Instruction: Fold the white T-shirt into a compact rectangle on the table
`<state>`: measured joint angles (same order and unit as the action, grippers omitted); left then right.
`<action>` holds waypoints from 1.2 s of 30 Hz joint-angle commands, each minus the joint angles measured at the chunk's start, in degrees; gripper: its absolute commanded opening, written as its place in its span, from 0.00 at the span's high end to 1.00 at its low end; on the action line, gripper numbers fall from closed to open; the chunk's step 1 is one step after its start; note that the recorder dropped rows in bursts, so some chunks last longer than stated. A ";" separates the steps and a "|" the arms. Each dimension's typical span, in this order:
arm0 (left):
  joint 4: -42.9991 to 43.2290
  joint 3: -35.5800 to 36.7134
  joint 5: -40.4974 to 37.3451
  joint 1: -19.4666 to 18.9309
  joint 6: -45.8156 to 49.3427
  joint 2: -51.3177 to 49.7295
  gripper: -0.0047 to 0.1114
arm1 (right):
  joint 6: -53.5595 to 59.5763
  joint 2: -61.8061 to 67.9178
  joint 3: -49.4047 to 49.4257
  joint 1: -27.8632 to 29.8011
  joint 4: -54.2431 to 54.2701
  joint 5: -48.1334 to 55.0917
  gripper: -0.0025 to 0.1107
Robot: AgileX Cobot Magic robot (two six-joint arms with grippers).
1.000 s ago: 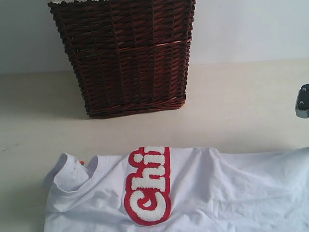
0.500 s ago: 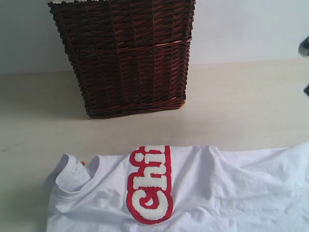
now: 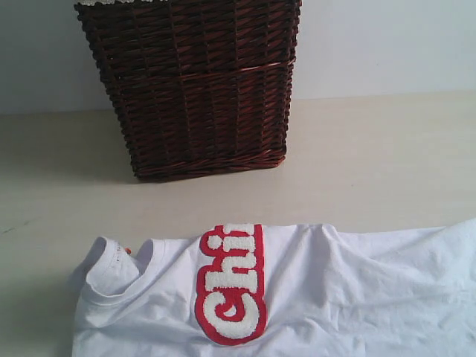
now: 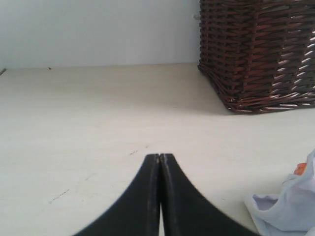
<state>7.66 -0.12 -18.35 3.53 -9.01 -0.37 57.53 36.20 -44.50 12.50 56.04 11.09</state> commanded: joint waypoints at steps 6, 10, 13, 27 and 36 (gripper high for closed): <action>0.00 0.12 0.62 -0.16 0.01 0.37 0.96 | -0.98 -26.82 16.70 -1.16 -15.21 20.14 0.56; 0.00 0.12 0.62 -0.16 0.01 0.37 0.96 | -2.84 -32.69 16.70 -1.57 -14.80 29.31 0.56; 0.00 0.12 0.62 -0.16 0.01 0.37 0.96 | -14.19 -34.99 16.70 -4.57 -22.19 25.11 0.57; 0.00 0.12 0.47 -0.16 0.01 0.37 0.96 | -73.47 -36.20 36.52 -8.50 -63.10 4.96 0.57; 0.00 0.12 0.47 -0.16 0.01 0.37 0.96 | -64.48 -36.20 43.88 -8.50 -57.13 6.04 0.57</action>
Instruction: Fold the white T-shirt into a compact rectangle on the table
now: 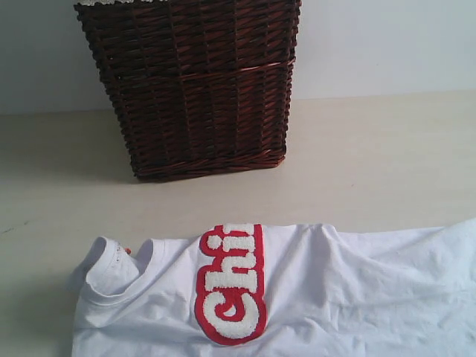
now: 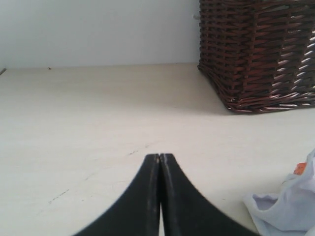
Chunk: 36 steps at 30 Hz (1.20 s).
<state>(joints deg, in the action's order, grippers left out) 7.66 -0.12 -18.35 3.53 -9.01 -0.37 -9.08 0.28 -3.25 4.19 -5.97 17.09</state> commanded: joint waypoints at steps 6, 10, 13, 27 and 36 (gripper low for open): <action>0.00 0.12 0.47 -0.16 0.01 0.37 0.96 | 1.73 -0.28 3.25 -0.19 9.01 -0.19 0.57; 0.00 0.12 0.47 -0.16 0.01 0.37 0.96 | 1.73 -0.28 3.25 -0.19 8.89 -0.08 0.57; 0.00 0.12 0.48 -0.16 0.01 0.37 0.96 | 1.73 -0.28 3.25 -0.19 8.89 -0.08 0.57; 9.36 -15.30 3.29 3.07 3.34 -59.59 0.96 | 1.73 -0.28 3.25 -0.19 9.02 -0.08 0.57; -12.20 -24.62 -15.46 7.92 24.34 -67.33 0.96 | 1.73 -0.28 3.25 -0.19 9.02 -0.08 0.57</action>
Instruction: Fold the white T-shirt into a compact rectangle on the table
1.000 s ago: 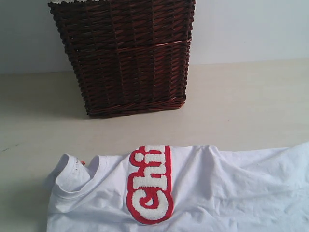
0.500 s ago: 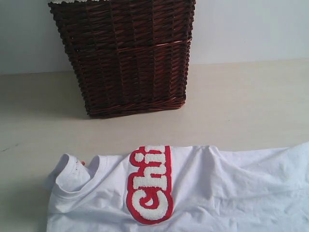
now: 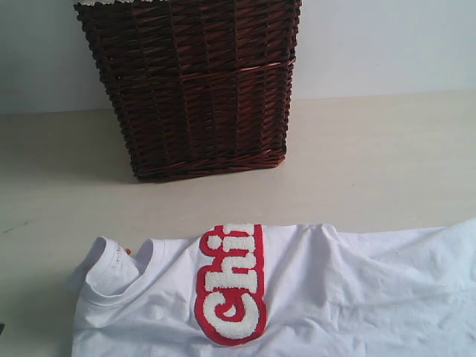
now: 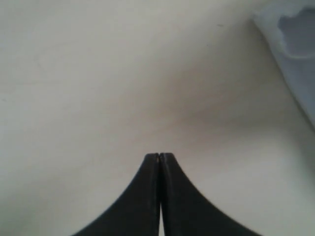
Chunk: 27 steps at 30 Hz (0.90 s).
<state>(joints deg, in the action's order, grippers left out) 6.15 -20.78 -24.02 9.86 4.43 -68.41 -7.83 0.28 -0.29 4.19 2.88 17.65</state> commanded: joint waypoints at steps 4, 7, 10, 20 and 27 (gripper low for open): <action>-14.75 -10.59 -27.38 1.58 24.28 -1.37 0.96 | 0.48 -0.28 0.29 -0.19 0.02 -0.63 0.57; -21.78 -14.14 -33.35 1.58 35.12 -3.98 0.96 | 0.48 -0.28 0.29 -0.19 0.02 -0.63 0.57; -29.65 -14.83 -30.99 1.58 40.36 -4.35 0.96 | 0.48 -0.28 0.29 -0.19 0.02 -0.63 0.57; -52.23 -20.35 -33.84 1.58 52.22 -4.51 0.96 | 0.48 -0.28 0.29 -0.19 0.02 -0.63 0.57; -59.38 -19.21 -44.45 1.58 63.61 -8.17 0.96 | 0.48 -0.28 0.29 -0.19 0.02 -0.63 0.57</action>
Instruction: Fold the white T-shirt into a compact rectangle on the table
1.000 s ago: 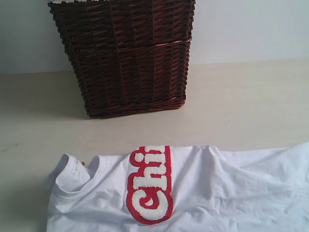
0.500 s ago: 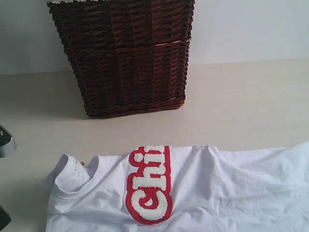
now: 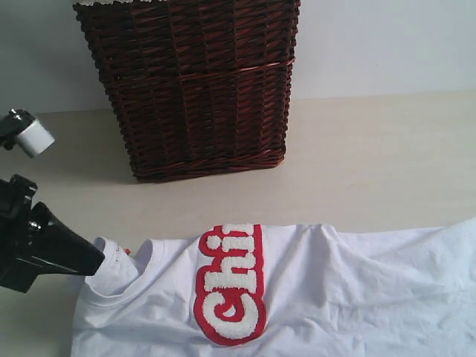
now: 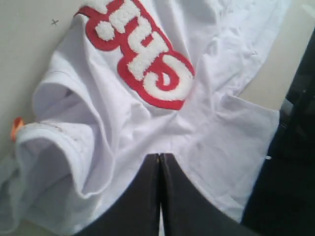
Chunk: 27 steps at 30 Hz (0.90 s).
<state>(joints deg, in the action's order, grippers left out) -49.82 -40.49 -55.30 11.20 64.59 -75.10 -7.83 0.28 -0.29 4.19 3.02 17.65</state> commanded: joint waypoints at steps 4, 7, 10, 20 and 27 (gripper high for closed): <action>-4.86 0.49 -14.66 0.25 15.75 -1.58 0.96 | 0.48 -0.28 0.29 -0.19 -0.12 -0.63 0.57; -6.26 0.66 -14.66 0.25 24.54 -1.70 0.96 | 0.48 -0.28 0.29 -0.19 -0.12 -0.63 0.57; -8.19 1.60 -8.94 0.25 25.65 -2.43 0.96 | 0.48 -0.28 0.29 -0.19 -0.12 -0.63 0.57; -10.26 4.65 8.33 0.25 34.78 -11.96 0.96 | 0.48 -0.28 0.29 -0.19 -0.12 -0.63 0.57; -19.00 4.53 26.68 0.25 52.14 -17.02 0.96 | 0.48 -0.28 0.29 -0.19 -0.03 -0.63 0.57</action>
<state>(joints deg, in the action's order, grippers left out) -63.48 -35.90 -35.69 11.29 109.28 -90.48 -7.83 0.28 -0.29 4.19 3.02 17.65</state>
